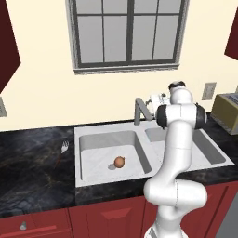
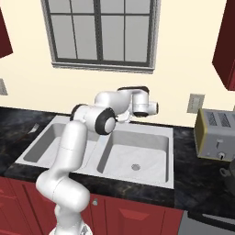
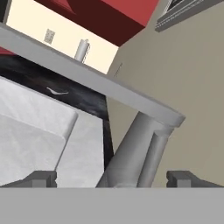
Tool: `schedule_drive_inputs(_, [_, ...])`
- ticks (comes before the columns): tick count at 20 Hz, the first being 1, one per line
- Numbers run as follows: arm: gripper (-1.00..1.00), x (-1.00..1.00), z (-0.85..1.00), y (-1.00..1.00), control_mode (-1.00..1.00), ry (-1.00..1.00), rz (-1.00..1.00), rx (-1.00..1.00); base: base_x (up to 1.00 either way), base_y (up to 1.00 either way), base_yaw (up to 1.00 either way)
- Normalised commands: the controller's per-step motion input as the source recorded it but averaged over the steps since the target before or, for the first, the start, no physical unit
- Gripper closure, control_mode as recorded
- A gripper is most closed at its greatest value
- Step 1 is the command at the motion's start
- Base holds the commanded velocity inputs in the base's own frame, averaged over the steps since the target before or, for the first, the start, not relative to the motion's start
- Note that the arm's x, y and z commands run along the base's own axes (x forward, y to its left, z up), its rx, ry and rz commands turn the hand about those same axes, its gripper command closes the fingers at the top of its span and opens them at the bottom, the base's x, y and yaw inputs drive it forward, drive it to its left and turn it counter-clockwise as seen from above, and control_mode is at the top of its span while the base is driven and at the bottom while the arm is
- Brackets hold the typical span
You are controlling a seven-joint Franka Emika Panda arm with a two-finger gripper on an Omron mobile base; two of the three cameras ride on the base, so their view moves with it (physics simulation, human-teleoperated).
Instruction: Turn on the sink faucet. Then move the onion from the counter to the sink. Turn off the sink. Move the vegetable from the sink to the pot next to the stove. Finally move the pot to the front left burner.
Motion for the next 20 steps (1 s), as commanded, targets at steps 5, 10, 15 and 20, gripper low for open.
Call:
schedule_drive_inputs(5, [-1.00,0.01,0.00,-0.45,-1.00,-0.03,0.00,0.00,0.00,0.00,0.00])
schedule_drive_inputs(10, [-1.00,-0.10,0.01,-0.28,-1.00,-0.07,0.00,0.00,0.00,0.00,0.00])
schedule_drive_inputs(15, [-1.00,-0.65,0.16,0.05,-1.00,-0.20,0.02,0.00,0.00,0.00,0.00])
schedule_drive_inputs(20, [-1.00,-0.80,0.14,0.14,-1.00,-0.21,0.09,-0.01,0.00,0.00,0.00])
